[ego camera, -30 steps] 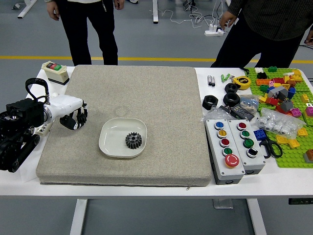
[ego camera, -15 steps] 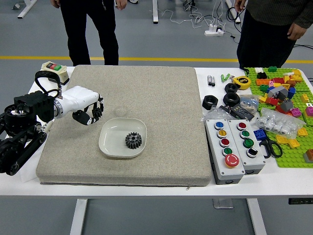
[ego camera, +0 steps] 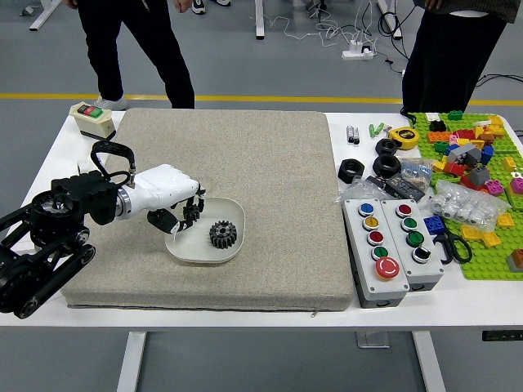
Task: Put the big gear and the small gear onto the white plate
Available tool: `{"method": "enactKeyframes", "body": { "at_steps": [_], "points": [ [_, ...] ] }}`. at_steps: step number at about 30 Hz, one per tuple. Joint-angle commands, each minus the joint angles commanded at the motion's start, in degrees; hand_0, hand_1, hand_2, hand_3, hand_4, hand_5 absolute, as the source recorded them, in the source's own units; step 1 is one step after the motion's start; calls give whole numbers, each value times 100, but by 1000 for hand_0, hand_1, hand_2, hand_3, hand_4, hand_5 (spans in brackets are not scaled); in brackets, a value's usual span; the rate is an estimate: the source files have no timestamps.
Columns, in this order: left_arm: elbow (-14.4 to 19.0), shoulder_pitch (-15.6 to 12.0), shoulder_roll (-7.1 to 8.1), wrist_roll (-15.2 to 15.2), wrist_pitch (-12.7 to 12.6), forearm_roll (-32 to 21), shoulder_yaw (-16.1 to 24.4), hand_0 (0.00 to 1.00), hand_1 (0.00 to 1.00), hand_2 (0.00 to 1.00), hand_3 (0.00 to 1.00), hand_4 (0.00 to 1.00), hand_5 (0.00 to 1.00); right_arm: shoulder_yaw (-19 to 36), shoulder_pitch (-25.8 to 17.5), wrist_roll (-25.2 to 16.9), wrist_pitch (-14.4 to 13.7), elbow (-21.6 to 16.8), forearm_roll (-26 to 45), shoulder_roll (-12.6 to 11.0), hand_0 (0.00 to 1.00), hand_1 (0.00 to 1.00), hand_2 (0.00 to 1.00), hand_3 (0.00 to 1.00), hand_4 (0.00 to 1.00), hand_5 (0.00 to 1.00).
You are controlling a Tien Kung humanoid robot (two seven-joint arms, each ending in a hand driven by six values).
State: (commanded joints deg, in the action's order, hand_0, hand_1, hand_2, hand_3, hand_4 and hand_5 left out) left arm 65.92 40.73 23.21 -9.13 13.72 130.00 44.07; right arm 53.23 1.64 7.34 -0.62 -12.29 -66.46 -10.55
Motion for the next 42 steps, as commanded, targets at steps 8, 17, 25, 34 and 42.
{"method": "enactKeyframes", "body": {
  "at_steps": [8,17,25,34,42],
  "points": [
    [-17,6,-16,-93,11,0,-94,271,459,536,588,933,247,15,12,-5,-3,0,-4,-5,762,788,839,820,998,799],
    [-64,48,-28,-186,13,0,-78,276,489,564,662,998,353,28,24,-5,-3,-1,-13,-6,761,787,839,821,998,797],
    [-62,48,-31,-233,57,0,-37,280,498,589,702,998,373,46,33,-5,-3,-1,-26,-8,762,787,839,821,998,797],
    [153,58,-13,-175,-45,0,270,278,495,587,687,998,377,56,39,-6,-1,3,-45,-9,762,787,839,821,998,795],
    [275,27,-71,59,-520,0,900,270,450,529,577,902,223,53,52,-8,-8,7,-40,-9,762,787,839,820,998,793]
  ]
}}
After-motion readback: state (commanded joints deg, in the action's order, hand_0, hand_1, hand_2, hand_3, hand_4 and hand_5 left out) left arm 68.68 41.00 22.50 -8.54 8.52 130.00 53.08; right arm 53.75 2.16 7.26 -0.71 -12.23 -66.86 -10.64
